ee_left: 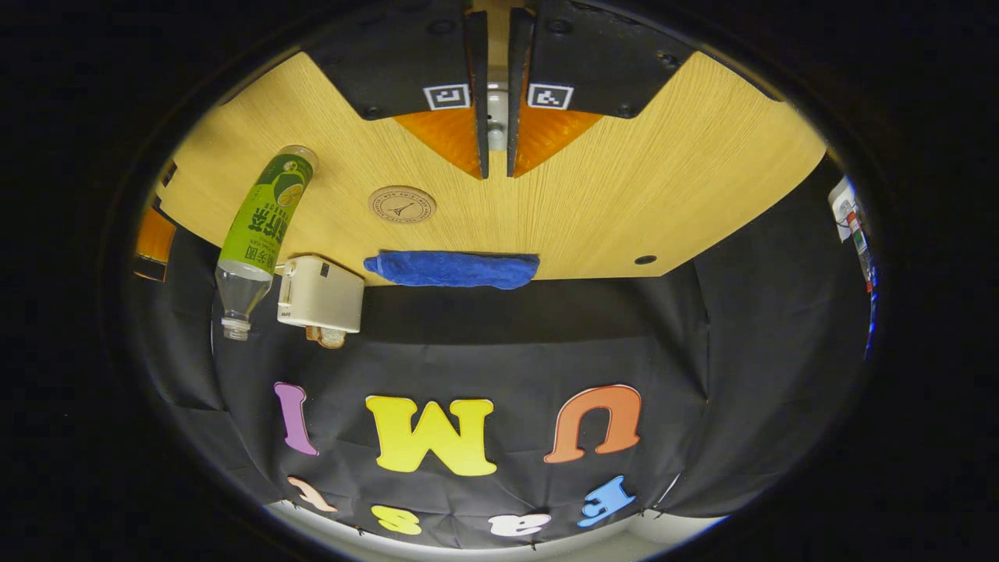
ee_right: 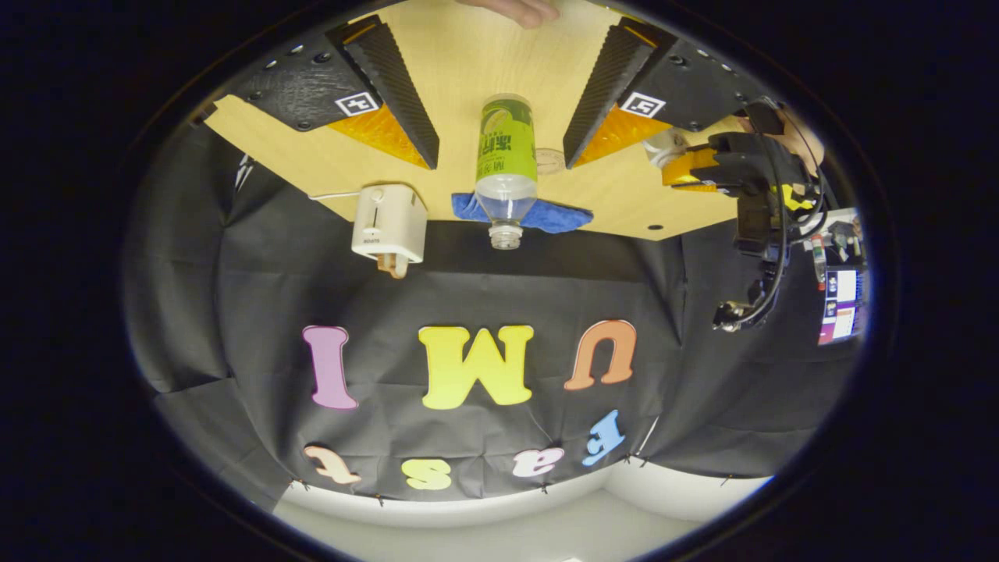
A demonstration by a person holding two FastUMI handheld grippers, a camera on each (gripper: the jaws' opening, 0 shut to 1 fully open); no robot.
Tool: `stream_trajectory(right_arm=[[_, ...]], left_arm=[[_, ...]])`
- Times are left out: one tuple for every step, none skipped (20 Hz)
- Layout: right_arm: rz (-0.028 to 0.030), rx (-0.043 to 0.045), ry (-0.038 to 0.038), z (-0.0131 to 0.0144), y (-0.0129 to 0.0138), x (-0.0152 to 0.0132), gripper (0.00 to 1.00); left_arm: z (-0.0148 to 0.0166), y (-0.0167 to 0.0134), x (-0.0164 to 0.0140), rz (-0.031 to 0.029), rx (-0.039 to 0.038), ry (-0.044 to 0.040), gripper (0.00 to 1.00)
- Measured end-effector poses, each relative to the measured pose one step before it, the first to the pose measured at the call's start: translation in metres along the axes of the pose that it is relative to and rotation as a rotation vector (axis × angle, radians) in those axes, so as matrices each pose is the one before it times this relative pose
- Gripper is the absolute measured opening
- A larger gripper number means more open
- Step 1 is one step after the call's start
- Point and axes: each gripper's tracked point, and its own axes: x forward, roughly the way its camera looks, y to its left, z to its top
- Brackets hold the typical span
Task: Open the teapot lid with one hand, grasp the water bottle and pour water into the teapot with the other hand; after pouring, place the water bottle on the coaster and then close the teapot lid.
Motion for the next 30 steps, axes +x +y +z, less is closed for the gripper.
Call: stream_trajectory(right_arm=[[0.00117, 0.00017, 0.00104, -0.00106, 0.00043, 0.00017, 0.96], [0.0013, -0.00053, 0.00227, -0.00221, 0.0007, 0.00133, 0.96], [-0.00049, -0.00065, 0.00607, -0.00266, -0.00026, 0.00072, 0.96], [0.00098, 0.00229, 0.00219, -0.00265, 0.0003, 0.00062, 0.96], [0.0008, 0.0032, 0.00219, -0.00156, 0.0002, 0.00045, 0.96], [0.00221, 0.00324, 0.00023, -0.00133, 0.00077, 0.00115, 0.96], [0.00129, 0.00152, -0.00047, -0.0015, 0.00064, 0.00163, 0.96], [-0.00249, -0.00263, -0.00112, -0.00183, 0.00044, 0.00286, 0.96], [-0.00372, -0.005, 0.00012, -0.0011, -0.00006, 0.00293, 0.96], [-0.00177, -0.00079, 0.00333, -0.00221, 0.00118, 0.00349, 0.96], [-0.00167, 0.00252, 0.00684, -0.00158, 0.00135, 0.0036, 0.95], [-0.0036, 0.00406, 0.00734, -0.00236, 0.00033, 0.00508, 0.96], [-0.00686, 0.00228, 0.0011, 0.00019, 0.0002, 0.00476, 0.97], [-0.01906, -0.00813, 0.00411, -0.00164, -0.0013, 0.00469, 0.97], [-0.01085, -0.00832, 0.00278, -0.00087, 0.00053, 0.00451, 0.96], [-0.00124, -0.00466, 0.00544, -0.0029, 0.00307, 0.00462, 0.96], [-0.00209, -0.00342, 0.00523, -0.00065, 0.00311, 0.00435, 0.97], [-0.00693, -0.00039, 0.00633, -0.00133, 0.00027, 0.00452, 0.97], [-0.01309, 0.00544, 0.01278, -0.00176, 0.00093, 0.00432, 0.97], [-0.04303, -0.00632, 0.01187, -0.00273, -0.00484, 0.0038, 0.96], [-0.03885, -0.01754, -0.00109, 0.00113, -0.00305, 0.00312, 0.94], [-0.0176, -0.00931, -0.0016, -0.00012, 0.00239, 0.00282, 0.96], [0.00739, 0.00749, 0.01115, -0.00116, 0.00522, 0.00465, 0.96], [0.00079, 0.01295, 0.01752, -0.00407, 0.00232, 0.00568, 0.96], [-0.0024, 0.01725, 0.01546, -0.00292, 0.0005, 0.0044, 0.98], [0.0016, 0.01515, 0.01176, -0.00231, 0.00159, 0.00558, 0.96], [-0.00169, 0.01119, 0.00335, 0.00129, 0.00047, 0.0057, 0.96], [0.00218, 0.00484, 0.00609, -0.00134, 0.00197, 0.00542, 0.96], [0.00347, 0.00271, 0.00832, -0.00008, 0.00137, 0.00596, 0.95], [0.00092, 0.00403, 0.00711, -0.00137, 0.00065, 0.00386, 0.93]], left_arm=[[-0.0004, 0.00023, -0.00053, 0.00184, 0.00032, -0.00147, 0.11], [0.00037, 0.00074, -0.00008, 0.00197, 0.00071, -0.00145, 0.07], [0.00183, 0.001, -0.00102, 0.00367, -0.00102, -0.0072, 0.07], [0.0023, 0.00196, -0.00032, 0.00149, -0.008, -0.00823, 0.06], [0.00471, 0.00048, -0.00243, 0.0007, -0.01006, -0.01254, 0.05], [0.0064, 0.00093, -0.00255, -0.00133, -0.00972, -0.01587, 0.04], [0.00505, 0.00287, -0.00297, 0.00491, -0.00721, -0.01318, 0.04], [0.00468, 0.00272, -0.00253, 0.00125, -0.00708, -0.01156, 0.04], [0.00589, 0.00198, -0.0031, -0.0013, -0.01317, -0.01206, 0.04], [0.00689, 0.00278, -0.00497, -0.00103, -0.01751, -0.00999, 0.04], [0.00599, 0.00191, -0.00558, -0.00515, -0.02718, -0.01181, 0.04], [0.00759, -0.00057, -0.00432, -0.0104, -0.02473, -0.0109, 0.04], [0.00444, 0.0007, -0.00502, -0.00508, -0.01499, -0.00341, 0.04], [0.00143, 0.0019, -0.00478, 0.00241, -0.00089, 0.00529, 0.04], [0.00381, 0.0029, -0.00411, 0.00479, 0.00773, -0.00371, 0.04], [0.00589, 0.0015, -0.0042, 0.0028, 0.01046, -0.00615, 0.04], [0.00508, 0.00191, -0.00435, 0.00142, 0.00784, -0.00521, 0.04], [0.00312, 0.00199, -0.00357, -0.00378, -0.00148, -0.00232, 0.04], [0.00359, -0.00139, -0.00419, -0.01029, -0.00547, 0.00155, 0.04], [0.00384, -0.00026, -0.00469, -0.00488, 0.00347, -0.00719, 0.04], [0.00535, 0.00123, -0.00437, 0.00108, 0.01176, -0.01025, 0.04], [0.00319, 0.00107, -0.0034, -0.00044, 0.01081, -0.00512, 0.04], [0.00239, -0.00006, -0.00435, -0.00588, 0.00389, -0.00138, 0.04], [0.00383, -0.00074, -0.00295, -0.00971, -0.00189, -0.0025, 0.04], [0.00273, 0.00048, -0.00312, -0.00613, -0.00745, 0.0004, 0.04], [0.00093, 0.00053, -0.00295, -0.00102, -0.00909, 0.00235, 0.04], [0.00246, 0.00119, -0.00328, -0.0005, -0.00205, -0.00567, 0.04], [0.00314, 0.00006, -0.00086, -0.00338, 0.00785, -0.00817, 0.04], [-0.0004, 0.00221, 0.00052, 0.00411, 0.00901, 0.00159, 0.04], [-0.00187, 0.00444, -0.00009, 0.00831, 0.00764, 0.00404, 0.04]])
